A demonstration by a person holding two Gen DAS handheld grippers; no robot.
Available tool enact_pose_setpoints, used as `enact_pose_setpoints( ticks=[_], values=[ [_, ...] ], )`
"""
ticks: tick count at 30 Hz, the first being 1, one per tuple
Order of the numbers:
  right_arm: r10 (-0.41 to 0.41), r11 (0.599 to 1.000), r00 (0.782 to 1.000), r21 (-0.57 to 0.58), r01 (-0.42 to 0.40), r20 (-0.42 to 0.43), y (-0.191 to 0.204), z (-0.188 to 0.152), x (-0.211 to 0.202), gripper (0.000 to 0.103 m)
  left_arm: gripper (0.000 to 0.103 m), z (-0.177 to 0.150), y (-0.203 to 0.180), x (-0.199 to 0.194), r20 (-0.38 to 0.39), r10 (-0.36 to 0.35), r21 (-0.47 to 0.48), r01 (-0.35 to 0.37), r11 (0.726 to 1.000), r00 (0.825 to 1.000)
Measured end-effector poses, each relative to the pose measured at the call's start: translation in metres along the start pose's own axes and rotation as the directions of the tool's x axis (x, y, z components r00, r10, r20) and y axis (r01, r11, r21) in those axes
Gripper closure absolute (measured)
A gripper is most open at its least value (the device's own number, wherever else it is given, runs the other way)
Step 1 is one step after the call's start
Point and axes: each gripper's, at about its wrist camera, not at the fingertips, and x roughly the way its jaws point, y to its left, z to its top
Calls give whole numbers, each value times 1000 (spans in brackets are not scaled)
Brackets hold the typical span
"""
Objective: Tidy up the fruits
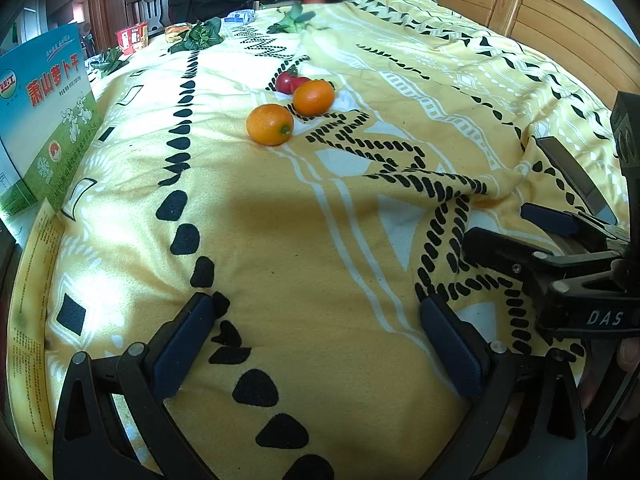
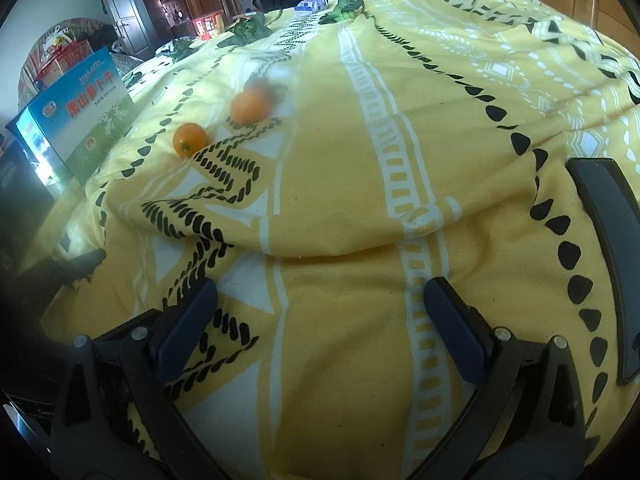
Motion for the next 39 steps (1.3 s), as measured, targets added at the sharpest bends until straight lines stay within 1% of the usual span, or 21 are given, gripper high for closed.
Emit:
enact_pose_setpoints(
  ticks=[5,9,11,12,13,14,15,16,18,19,20,21,22,23,24,25,26,28,33,38,39],
  values=[
    [70,996,997,46,-71,22,-11,-1,-3,0,0,1,2,0,1,-8,-5,8,1000,1000],
    [123,989,992,77,-125,38,-17,-1,-6,0,0,1,0,2,-3,9,6,-9,1000,1000],
    [141,986,990,88,-142,25,-18,2,-7,0,0,4,-2,5,-25,23,10,-22,1000,999],
    [151,984,989,94,-150,0,-18,7,-8,0,0,5,-3,5,-30,26,0,-26,1000,999],
    [171,981,985,101,-168,-16,-19,13,-9,2,0,5,-3,4,-31,31,-22,-32,999,999],
    [205,974,979,107,-201,-20,-21,21,-11,6,0,5,-3,4,-33,36,-37,-37,999,999],
    [234,967,972,107,-231,-20,-22,30,-12,20,0,5,-3,4,-43,39,-57,-41,998,998],
    [254,963,967,100,-251,-20,-21,43,-12,30,0,7,-2,4,-65,38,-78,-43,996,997],
    [285,956,958,71,-284,-15,-17,69,-10,32,0,14,-1,5,-99,26,-93,-35,995,995],
    [291,956,957,41,-291,-12,-12,84,-7,34,1,14,3,4,-82,20,-111,-29,993,996],
    [293,956,956,12,-293,-15,-7,98,-1,35,4,13,6,0,-47,17,-133,-23,991,999],
    [295,955,955,-13,-295,-20,-1,110,7,37,12,14,11,-5,-19,16,-157,-19,987,1000],
    [300,952,953,-45,-301,-29,5,122,17,41,19,15,14,-9,9,15,-174,-13,985,1000],
    [300,950,953,-75,-303,-42,12,133,27,45,23,17,18,-14,42,20,-181,-12,983,999],
    [298,948,953,-102,-303,-58,18,142,37,52,39,20,22,-18,70,30,-183,-17,983,997],
    [298,943,952,-130,-306,-76,25,151,49,55,46,24,27,-20,82,26,-187,-10,982,996],
    [291,941,953,-155,-302,-88,31,159,59,57,46,27,34,-21,92,17,-207,3,978,996],
    [275,938,955,-187,-292,-112,41,172,81,58,46,30,47,-23,117,37,-246,-7,969,992],
    [233,942,961,-213,-261,-148,55,186,127,58,46,32,56,-16,121,13,-263,19,964,993],
    [203,937,965,-254,-241,-169,62,191,150,58,46,36,58,-14,133,5,-269,32,963,991],
    [197,938,964,-252,-238,-178,61,192,154,60,46,38,58,-14,133,5,-270,32,962,991]
  ],
)
